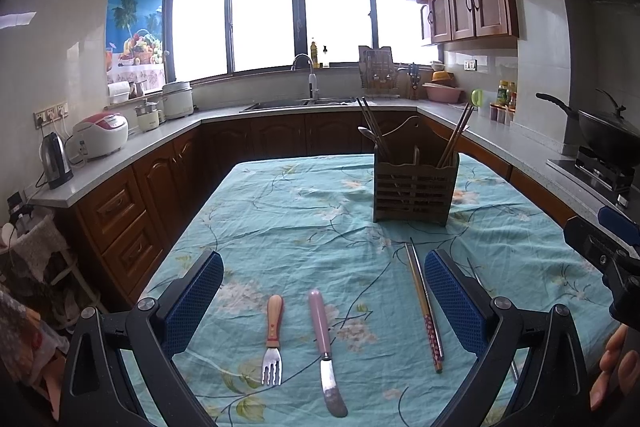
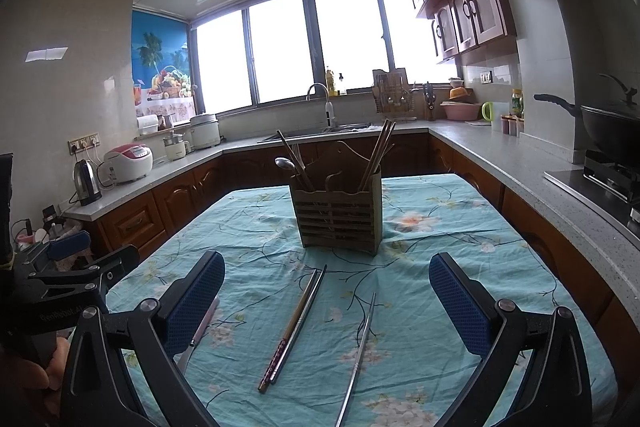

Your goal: Organize utensils

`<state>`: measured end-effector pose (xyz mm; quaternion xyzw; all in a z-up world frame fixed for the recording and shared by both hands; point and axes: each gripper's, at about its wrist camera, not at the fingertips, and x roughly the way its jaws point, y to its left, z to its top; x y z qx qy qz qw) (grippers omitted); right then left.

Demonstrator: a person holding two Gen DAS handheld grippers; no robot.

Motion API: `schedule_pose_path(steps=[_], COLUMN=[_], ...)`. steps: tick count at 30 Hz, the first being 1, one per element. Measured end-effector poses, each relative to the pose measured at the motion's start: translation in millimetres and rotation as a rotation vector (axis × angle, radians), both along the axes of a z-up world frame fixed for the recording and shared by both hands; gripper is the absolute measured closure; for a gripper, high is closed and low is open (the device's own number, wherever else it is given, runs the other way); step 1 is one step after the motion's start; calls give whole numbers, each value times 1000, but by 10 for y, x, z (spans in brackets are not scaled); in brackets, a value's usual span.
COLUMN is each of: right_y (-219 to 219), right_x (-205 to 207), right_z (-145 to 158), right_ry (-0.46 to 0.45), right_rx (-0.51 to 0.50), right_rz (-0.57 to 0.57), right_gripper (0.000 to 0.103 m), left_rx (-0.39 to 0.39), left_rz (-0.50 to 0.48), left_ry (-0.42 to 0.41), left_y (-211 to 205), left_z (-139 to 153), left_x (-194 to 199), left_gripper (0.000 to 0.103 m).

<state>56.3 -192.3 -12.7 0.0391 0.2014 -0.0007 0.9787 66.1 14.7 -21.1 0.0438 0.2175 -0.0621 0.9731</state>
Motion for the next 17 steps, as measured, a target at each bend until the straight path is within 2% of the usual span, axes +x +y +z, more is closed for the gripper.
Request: schedule_pose_path(steps=[17], right_y=[47], right_x=[21], right_z=[-5], right_ry=[6], right_rx=[9], right_rz=[2], right_gripper=[0], left_rx=[3], left_rz=[-4], left_ry=[2], left_y=[-51], left_z=[-11], left_x=[41], left_gripper=[1])
